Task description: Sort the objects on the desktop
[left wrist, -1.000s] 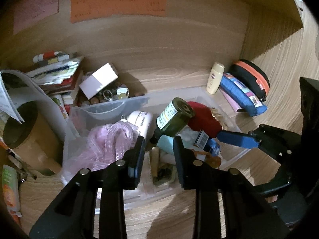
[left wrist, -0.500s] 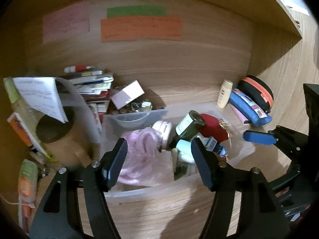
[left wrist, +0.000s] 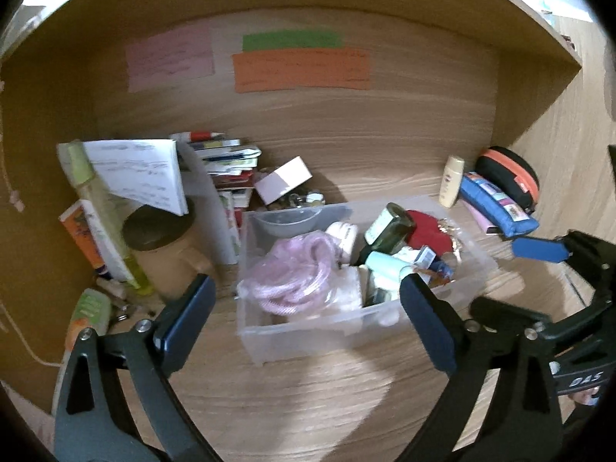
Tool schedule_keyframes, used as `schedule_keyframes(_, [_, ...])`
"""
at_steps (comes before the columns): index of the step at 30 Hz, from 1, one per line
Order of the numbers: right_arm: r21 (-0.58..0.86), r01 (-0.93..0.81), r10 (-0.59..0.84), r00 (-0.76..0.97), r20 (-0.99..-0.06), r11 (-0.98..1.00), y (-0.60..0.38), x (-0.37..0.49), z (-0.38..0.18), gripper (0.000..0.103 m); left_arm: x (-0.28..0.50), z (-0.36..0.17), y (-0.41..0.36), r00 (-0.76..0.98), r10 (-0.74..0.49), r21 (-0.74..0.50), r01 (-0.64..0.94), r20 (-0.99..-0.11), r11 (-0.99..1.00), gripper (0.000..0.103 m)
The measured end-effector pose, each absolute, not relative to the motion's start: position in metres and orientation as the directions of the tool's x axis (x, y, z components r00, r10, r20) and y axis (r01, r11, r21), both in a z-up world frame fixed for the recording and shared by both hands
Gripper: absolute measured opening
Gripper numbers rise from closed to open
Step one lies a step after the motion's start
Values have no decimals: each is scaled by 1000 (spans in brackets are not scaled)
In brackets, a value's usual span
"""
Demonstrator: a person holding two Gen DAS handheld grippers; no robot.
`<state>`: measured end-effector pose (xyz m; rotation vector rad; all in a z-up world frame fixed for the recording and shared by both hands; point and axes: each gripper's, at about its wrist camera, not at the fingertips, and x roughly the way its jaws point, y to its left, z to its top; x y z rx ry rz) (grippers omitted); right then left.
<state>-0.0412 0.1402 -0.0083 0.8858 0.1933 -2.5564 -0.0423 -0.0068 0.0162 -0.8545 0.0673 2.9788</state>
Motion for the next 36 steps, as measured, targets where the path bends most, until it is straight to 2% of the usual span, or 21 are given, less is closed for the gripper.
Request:
schedule_keyframes(6, [2, 435, -350, -724, -594, -901, 143, -30, -2, 92, -36, 9, -6, -844, -13, 38, -8, -537, -999, 98])
schedule_keyframes(36, [30, 431, -361, -713, -601, -902, 150, -28, -5, 94, -33, -2, -4, -827, 31, -17, -25, -562, -1000, 98])
